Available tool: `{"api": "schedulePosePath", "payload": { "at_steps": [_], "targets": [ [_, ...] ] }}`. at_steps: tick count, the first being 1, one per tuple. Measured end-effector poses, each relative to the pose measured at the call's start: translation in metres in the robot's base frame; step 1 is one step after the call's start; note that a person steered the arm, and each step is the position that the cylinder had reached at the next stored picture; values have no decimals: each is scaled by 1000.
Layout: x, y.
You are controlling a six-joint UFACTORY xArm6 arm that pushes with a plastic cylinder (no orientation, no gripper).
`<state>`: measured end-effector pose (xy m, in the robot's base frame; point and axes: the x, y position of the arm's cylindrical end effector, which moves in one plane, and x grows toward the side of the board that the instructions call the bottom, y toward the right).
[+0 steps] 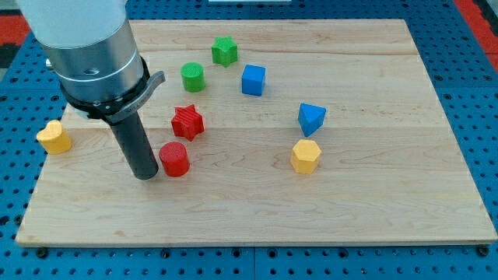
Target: Place the red circle at the left of the hexagon
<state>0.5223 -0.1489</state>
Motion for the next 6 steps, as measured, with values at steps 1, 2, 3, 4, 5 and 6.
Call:
{"api": "schedulePosePath", "payload": {
  "at_steps": [1,2,3,4,5,6],
  "targets": [
    [-8,21],
    [-14,81],
    [-9,81],
    [-30,89],
    [-43,111],
    [-22,148]
  ]
}}
